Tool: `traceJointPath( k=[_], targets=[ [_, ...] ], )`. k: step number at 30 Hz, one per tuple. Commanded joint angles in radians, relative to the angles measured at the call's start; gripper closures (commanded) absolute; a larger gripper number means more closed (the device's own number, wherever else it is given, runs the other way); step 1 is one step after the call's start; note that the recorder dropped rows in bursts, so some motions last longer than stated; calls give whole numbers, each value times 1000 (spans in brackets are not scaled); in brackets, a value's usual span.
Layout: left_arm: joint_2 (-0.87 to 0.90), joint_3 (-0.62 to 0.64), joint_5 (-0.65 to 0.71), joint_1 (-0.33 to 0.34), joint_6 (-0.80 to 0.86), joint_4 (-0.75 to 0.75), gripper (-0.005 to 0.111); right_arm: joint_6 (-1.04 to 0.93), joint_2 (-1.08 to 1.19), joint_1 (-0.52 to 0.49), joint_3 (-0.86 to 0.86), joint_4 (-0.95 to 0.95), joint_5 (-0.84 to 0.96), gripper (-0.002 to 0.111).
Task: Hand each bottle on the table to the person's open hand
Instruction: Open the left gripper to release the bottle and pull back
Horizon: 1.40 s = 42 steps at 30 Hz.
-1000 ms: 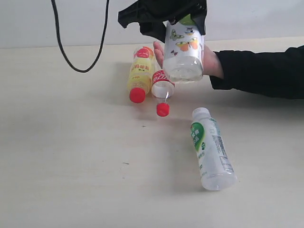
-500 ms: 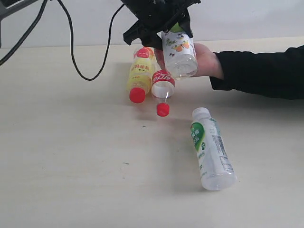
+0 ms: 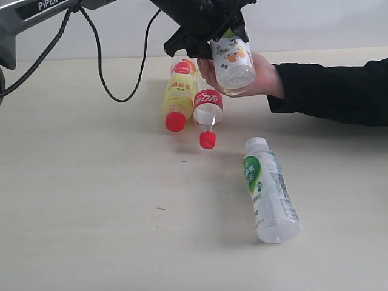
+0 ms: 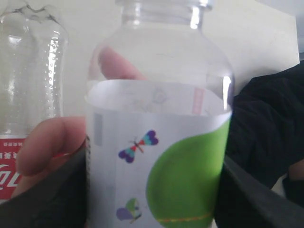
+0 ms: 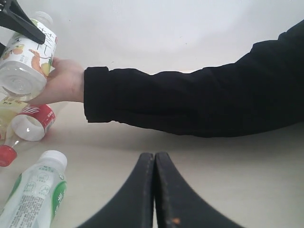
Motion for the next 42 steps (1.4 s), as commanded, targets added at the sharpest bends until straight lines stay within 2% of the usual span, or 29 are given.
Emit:
traceJointPath(
  k=[1, 13, 15, 21, 24, 30, 32, 35, 37, 40, 41, 42],
  targets=[
    [-5, -9, -31, 4, 7, -7, 56, -1, 2, -4, 4, -6, -9, 108],
    [-5, -9, -48, 4, 8, 5, 17, -1, 2, -4, 4, -6, -9, 108],
    [-7, -9, -48, 4, 33, 5, 13, -1, 2, -4, 4, -6, -9, 108],
    [-46, -9, -41, 4, 87, 0, 13, -1, 2, -4, 4, -6, -7, 108],
    [-84, -9, -19, 4, 101, 43, 14, -1, 2, -4, 4, -6, -7, 108],
    [-159, -9, 113, 4, 101, 150, 14, -1, 2, -4, 4, -6, -7, 108],
    [-177, -9, 175, 2, 109, 169, 17, -1, 2, -4, 4, -6, -7, 108],
    [-196, -9, 286, -6, 143, 177, 36, -1, 2, -4, 4, -6, -7, 108],
    [-202, -9, 362, -22, 160, 197, 57, -1, 2, -4, 4, -6, -7, 108],
    [-213, -9, 374, -66, 172, 253, 97, -1, 2, -4, 4, -6, -7, 108],
    [-217, -9, 374, -88, 172, 286, 106, -1, 2, -4, 4, -6, -7, 108],
    [-227, -5, 374, -115, 176, 307, 105, -1, 2, -4, 4, -6, -7, 108]
  ],
)
